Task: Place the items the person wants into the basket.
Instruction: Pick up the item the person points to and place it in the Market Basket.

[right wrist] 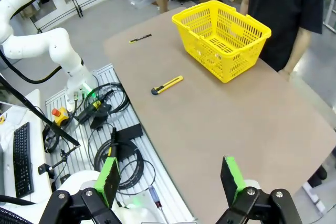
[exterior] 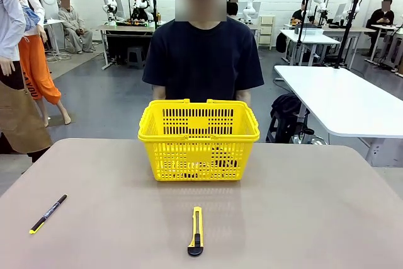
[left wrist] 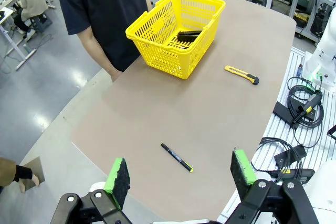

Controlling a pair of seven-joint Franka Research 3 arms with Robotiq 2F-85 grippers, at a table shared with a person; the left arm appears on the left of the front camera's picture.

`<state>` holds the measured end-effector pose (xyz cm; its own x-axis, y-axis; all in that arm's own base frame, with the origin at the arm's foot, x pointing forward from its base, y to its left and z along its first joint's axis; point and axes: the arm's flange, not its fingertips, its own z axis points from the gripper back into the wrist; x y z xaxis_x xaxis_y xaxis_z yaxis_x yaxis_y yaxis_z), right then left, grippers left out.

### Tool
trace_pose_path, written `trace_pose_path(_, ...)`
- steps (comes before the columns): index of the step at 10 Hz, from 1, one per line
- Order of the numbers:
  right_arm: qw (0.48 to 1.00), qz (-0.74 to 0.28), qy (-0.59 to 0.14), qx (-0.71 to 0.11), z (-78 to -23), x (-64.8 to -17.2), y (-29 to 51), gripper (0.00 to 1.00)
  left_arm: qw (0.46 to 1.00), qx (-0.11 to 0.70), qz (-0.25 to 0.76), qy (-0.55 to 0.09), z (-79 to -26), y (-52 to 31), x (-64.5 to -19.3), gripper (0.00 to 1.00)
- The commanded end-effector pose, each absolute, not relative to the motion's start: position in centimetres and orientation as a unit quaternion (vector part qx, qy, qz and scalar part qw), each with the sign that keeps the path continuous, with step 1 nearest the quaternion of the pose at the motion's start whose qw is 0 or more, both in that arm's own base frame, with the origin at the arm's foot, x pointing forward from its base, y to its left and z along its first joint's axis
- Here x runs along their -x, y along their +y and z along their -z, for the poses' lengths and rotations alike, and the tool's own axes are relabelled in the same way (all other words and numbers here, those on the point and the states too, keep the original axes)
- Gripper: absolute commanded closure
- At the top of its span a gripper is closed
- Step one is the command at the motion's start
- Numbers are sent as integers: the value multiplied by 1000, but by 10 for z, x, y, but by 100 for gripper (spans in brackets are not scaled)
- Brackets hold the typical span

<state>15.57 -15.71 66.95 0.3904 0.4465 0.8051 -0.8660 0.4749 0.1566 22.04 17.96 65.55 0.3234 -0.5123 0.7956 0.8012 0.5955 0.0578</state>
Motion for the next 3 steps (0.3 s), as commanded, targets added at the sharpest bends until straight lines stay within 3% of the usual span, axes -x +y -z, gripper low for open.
trace_pose_path(1,769,-430,-362,-304,-671,-158,-159,0,789,180,417,-413,-656,180,-220,0)
trace_pose_path(3,769,-430,-362,-304,-671,-158,-159,0,789,180,417,-413,-656,180,-220,0)
